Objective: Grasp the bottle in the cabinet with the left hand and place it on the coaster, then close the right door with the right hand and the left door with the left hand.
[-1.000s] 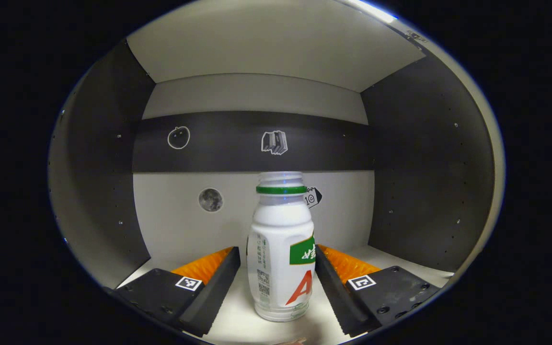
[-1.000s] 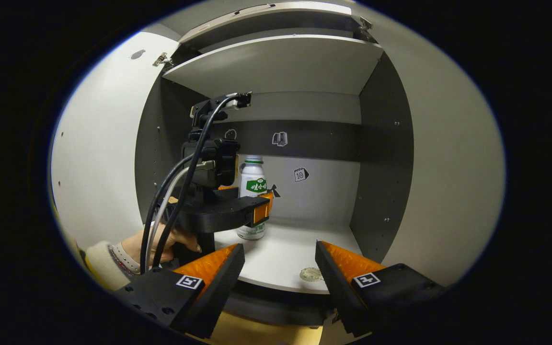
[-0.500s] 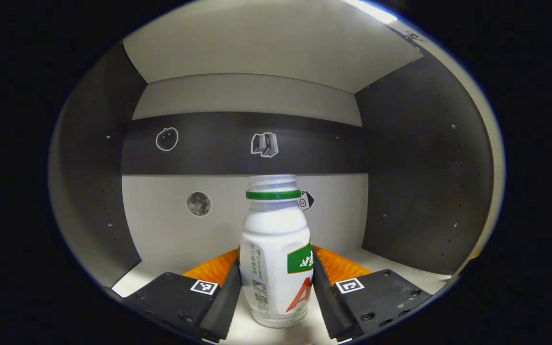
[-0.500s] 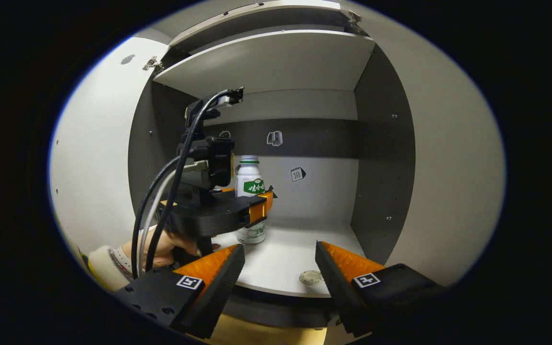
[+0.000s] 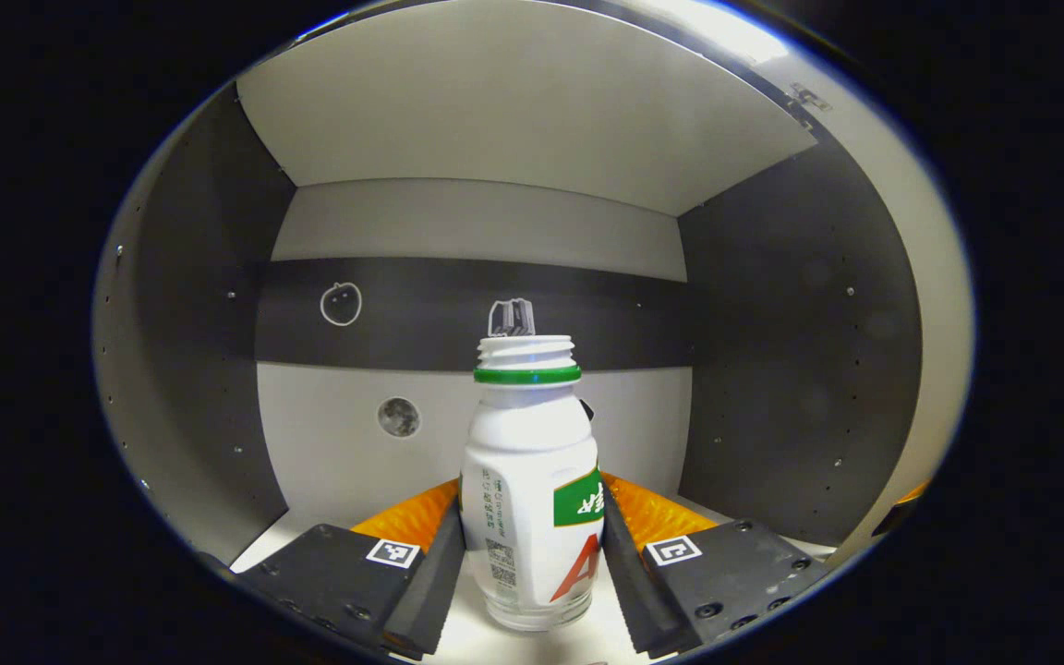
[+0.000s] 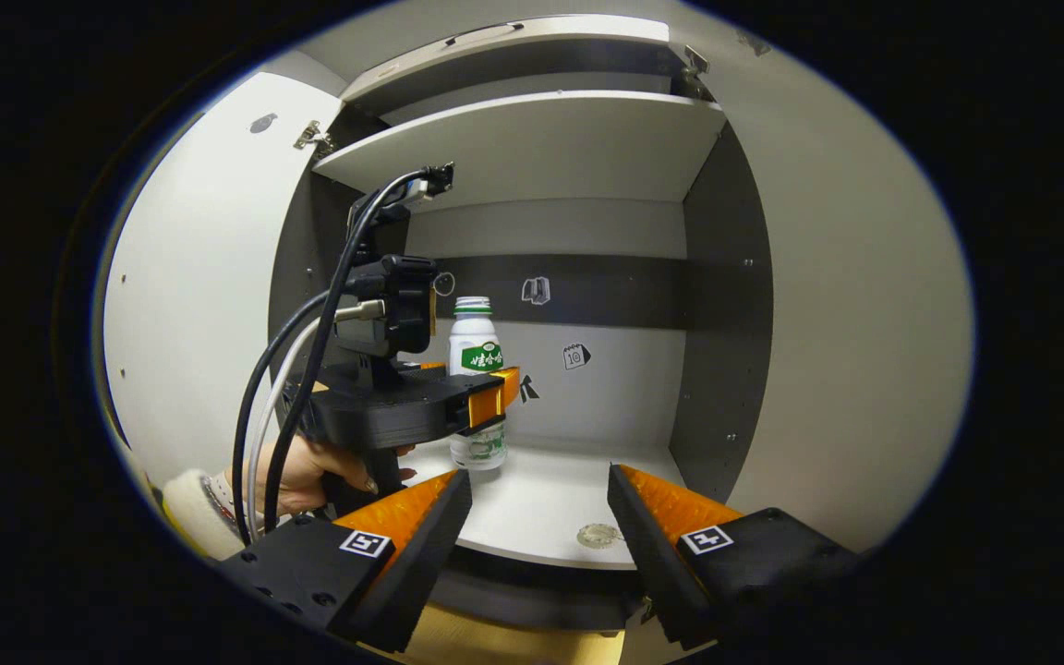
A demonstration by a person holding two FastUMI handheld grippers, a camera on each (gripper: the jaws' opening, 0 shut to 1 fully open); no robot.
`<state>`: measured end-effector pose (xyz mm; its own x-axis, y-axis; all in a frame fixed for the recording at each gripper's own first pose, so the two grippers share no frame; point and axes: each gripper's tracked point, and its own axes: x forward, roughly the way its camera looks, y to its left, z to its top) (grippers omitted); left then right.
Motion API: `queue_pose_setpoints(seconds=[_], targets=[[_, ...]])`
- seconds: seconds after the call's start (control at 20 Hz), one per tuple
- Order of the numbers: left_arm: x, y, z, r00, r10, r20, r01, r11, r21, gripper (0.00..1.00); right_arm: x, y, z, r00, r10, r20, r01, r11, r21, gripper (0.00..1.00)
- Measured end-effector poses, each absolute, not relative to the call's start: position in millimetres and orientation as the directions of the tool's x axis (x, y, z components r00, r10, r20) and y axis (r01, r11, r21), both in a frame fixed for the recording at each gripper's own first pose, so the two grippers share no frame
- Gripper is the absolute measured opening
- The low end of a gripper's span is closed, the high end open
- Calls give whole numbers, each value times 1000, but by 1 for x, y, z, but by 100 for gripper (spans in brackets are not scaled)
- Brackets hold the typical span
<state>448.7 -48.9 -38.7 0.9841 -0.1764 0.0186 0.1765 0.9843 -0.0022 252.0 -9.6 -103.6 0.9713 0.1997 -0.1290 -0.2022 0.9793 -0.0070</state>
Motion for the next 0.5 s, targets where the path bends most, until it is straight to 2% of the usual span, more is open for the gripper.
queue_pose_setpoints(seconds=[0.5], targets=[[382,-35,-28,986,-164,5,164,986,-42,75,195,-2,-78,975,204,-85,-205,979,-4,98]])
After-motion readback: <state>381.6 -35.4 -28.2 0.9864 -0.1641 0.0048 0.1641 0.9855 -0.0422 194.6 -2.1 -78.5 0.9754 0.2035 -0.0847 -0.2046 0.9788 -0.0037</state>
